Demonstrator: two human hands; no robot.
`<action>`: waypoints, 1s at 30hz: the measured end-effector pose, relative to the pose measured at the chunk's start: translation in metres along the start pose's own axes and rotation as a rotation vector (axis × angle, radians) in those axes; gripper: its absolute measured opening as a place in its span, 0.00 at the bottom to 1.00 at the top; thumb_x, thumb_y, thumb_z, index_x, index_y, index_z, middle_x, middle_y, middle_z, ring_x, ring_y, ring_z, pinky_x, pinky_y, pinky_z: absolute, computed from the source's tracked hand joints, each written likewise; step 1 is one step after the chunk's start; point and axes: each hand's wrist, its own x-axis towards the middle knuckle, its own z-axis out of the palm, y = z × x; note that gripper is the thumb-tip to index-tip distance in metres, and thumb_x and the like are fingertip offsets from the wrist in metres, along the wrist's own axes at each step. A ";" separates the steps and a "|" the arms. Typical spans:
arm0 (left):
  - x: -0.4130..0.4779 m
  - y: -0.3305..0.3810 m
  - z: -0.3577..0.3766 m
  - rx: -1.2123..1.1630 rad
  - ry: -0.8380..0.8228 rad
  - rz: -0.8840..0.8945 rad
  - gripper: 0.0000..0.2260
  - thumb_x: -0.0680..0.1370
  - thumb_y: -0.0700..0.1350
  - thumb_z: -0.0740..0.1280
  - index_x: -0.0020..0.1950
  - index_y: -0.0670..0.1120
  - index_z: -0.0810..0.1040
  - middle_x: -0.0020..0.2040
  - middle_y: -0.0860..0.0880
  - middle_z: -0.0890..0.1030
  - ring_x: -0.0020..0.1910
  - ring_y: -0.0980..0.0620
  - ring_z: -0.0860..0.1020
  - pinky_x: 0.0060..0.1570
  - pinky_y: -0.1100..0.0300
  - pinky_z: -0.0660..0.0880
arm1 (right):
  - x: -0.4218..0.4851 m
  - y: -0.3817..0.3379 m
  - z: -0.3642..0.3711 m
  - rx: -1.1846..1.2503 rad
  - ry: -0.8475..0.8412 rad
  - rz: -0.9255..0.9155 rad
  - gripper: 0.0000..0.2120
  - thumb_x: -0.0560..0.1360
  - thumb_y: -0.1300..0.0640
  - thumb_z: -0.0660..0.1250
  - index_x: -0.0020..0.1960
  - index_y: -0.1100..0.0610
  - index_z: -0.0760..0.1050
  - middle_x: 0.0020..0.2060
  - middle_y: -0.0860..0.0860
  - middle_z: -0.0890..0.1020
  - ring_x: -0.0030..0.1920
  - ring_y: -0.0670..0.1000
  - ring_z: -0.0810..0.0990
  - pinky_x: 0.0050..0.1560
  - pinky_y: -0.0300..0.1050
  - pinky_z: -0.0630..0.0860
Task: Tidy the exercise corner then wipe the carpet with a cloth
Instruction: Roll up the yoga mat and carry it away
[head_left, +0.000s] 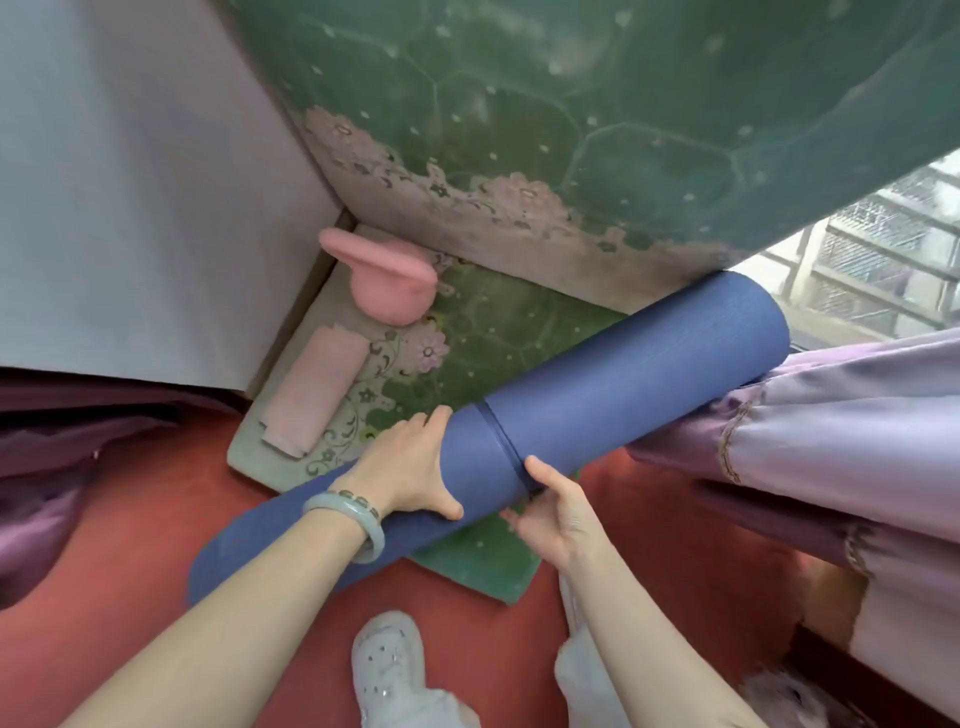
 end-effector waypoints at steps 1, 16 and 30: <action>0.011 -0.001 0.000 0.036 -0.005 0.018 0.40 0.56 0.58 0.75 0.62 0.47 0.62 0.55 0.46 0.74 0.53 0.42 0.75 0.46 0.53 0.72 | 0.010 0.002 -0.004 0.029 0.007 -0.009 0.40 0.41 0.59 0.83 0.53 0.55 0.78 0.50 0.52 0.84 0.51 0.54 0.80 0.64 0.57 0.67; 0.088 -0.016 0.056 -0.020 -0.084 0.038 0.54 0.56 0.62 0.76 0.75 0.51 0.52 0.74 0.47 0.59 0.71 0.43 0.62 0.67 0.46 0.65 | 0.064 0.006 -0.057 -0.006 0.157 -0.022 0.21 0.65 0.56 0.72 0.57 0.53 0.75 0.55 0.51 0.81 0.59 0.53 0.77 0.65 0.54 0.70; 0.013 -0.017 0.100 0.244 0.451 -0.034 0.45 0.59 0.55 0.80 0.72 0.45 0.67 0.69 0.42 0.71 0.66 0.39 0.72 0.61 0.38 0.68 | 0.039 -0.020 -0.028 -2.181 0.529 -0.824 0.39 0.64 0.52 0.75 0.72 0.53 0.65 0.71 0.66 0.62 0.70 0.68 0.63 0.65 0.65 0.63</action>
